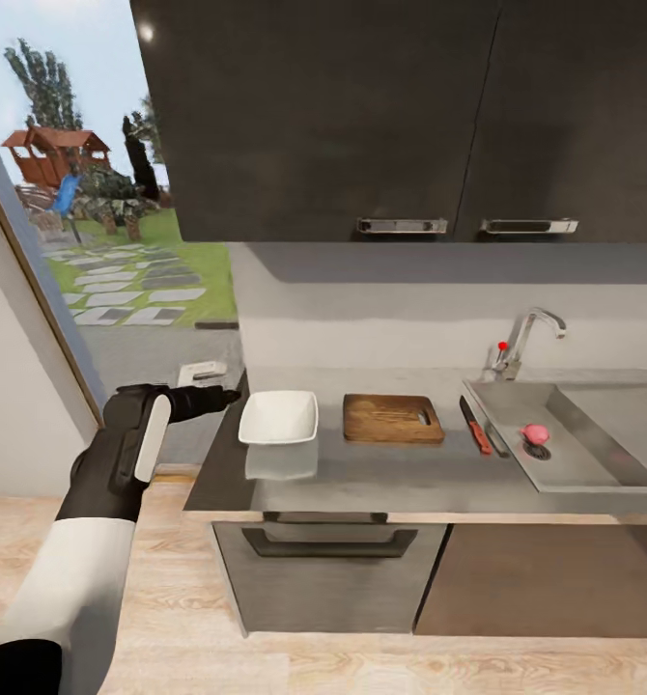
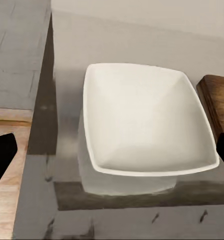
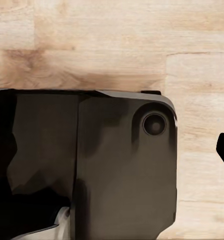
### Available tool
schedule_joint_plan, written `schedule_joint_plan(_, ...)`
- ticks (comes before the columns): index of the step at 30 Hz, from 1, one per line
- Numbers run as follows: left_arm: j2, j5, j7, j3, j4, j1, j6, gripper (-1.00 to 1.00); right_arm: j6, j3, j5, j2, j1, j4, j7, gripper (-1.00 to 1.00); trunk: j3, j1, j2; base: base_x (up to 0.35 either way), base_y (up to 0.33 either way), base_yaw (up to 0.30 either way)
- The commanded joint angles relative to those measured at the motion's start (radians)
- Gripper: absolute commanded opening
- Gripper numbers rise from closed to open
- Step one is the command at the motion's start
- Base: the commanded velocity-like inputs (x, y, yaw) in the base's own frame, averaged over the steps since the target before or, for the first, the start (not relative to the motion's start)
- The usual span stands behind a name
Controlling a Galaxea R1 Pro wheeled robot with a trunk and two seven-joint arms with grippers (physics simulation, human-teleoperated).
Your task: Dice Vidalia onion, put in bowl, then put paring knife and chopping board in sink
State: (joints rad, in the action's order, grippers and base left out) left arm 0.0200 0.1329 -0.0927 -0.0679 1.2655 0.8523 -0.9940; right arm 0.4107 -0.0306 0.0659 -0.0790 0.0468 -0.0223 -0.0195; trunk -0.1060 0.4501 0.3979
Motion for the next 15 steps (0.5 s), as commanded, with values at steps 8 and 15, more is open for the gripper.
schedule_joint_plan(8,0.000,0.004,-0.002,-0.001,-0.009,-0.005,-0.005,1.00,0.003,-0.002,0.008,0.001,0.001,0.001,-0.002,1.00,-0.002,0.000,0.002,-0.338,0.000,0.000)
schedule_joint_plan(15,-0.002,0.004,-0.002,0.000,-0.025,-0.009,-0.004,1.00,0.003,-0.003,0.008,0.001,0.001,0.000,-0.003,1.00,-0.002,0.000,0.002,-0.338,0.000,0.000)
